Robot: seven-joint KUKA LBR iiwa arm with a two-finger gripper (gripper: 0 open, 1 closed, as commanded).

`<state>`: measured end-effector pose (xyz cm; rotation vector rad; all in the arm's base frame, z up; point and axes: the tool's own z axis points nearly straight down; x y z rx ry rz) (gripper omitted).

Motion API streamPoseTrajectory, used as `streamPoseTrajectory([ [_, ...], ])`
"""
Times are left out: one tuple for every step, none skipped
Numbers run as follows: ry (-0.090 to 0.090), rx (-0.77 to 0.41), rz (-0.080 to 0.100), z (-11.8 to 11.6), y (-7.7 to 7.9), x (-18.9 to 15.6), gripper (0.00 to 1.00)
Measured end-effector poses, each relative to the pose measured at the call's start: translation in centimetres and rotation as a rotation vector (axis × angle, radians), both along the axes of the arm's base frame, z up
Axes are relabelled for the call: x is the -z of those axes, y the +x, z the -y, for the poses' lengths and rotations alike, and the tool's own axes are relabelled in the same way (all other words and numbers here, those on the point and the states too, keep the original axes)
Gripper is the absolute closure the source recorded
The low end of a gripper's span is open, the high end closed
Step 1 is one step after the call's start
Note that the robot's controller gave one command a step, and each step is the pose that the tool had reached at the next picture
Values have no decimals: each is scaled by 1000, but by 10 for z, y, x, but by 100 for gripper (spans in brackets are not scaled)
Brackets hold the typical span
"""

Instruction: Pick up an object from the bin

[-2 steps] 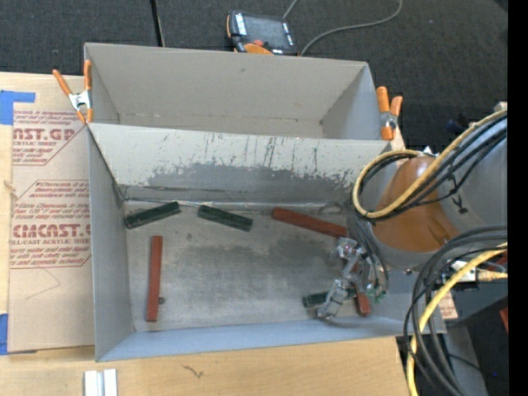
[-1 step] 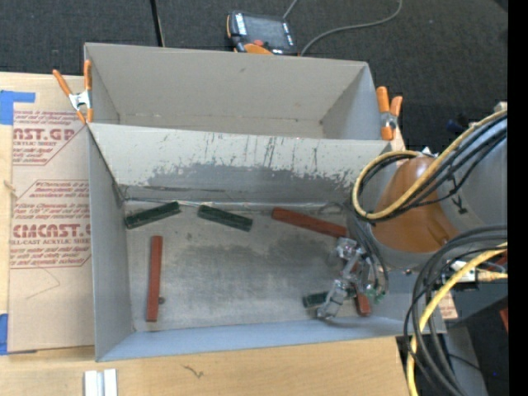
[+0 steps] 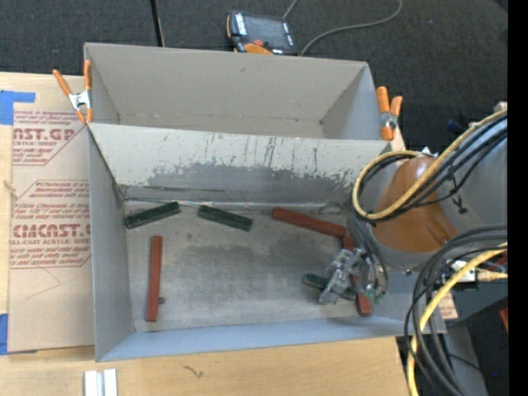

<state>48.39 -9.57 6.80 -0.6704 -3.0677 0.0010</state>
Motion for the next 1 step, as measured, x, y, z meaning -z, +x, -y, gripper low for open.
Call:
streamPoseTrajectory([
  [0, 0, 4, 0, 1, -27, 100],
])
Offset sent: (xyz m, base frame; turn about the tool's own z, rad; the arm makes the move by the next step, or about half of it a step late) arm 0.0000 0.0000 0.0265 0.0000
